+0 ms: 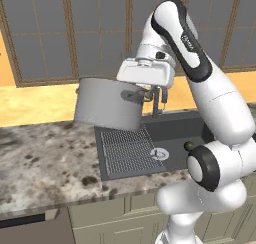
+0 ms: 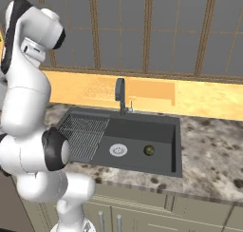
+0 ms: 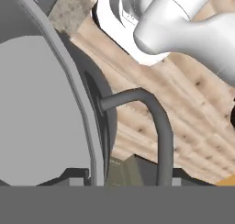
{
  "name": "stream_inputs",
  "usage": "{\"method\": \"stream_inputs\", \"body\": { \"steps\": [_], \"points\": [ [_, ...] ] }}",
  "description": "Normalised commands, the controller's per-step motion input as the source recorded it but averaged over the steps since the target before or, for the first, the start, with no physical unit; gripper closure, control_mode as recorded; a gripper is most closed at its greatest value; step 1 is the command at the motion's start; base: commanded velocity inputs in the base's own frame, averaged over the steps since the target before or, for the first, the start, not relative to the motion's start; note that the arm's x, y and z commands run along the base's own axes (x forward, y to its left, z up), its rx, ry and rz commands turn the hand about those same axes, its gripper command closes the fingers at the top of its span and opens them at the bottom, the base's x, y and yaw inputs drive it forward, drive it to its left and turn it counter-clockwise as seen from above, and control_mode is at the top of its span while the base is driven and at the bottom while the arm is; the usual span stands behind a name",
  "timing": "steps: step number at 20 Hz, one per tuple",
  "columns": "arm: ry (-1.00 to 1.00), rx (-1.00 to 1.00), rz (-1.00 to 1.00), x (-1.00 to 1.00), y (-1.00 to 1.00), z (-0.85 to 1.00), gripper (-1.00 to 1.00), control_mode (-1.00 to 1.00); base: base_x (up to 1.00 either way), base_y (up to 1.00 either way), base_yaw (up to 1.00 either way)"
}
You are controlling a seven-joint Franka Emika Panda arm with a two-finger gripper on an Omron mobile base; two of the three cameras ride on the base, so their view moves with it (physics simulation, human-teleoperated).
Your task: Dump the squash from the pot into the sink. Then turn on the water and wash the squash. Then turn off the water and put the squash back in the pot.
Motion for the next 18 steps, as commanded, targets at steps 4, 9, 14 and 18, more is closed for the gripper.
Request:
{"method": "stream_inputs", "body": {
  "steps": [4, 9, 14, 18],
  "points": [
    [-0.08, -0.43, 0.10, 0.00, 0.79, -0.67, 1.00, -1.00, 0.00, 0.00, 0.00],
    [-0.20, -0.22, 0.12, -0.07, 0.65, -0.75, 1.00, -1.00, 0.00, 0.00, 0.00],
    [-0.36, -0.02, 0.13, -0.02, 0.48, -0.64, 1.00, -1.00, 0.00, 0.00, 0.00],
    [-0.39, 0.00, 0.13, 0.00, 0.36, -0.57, 1.00, -1.00, 0.00, 0.00, 0.00]
  ]
}}
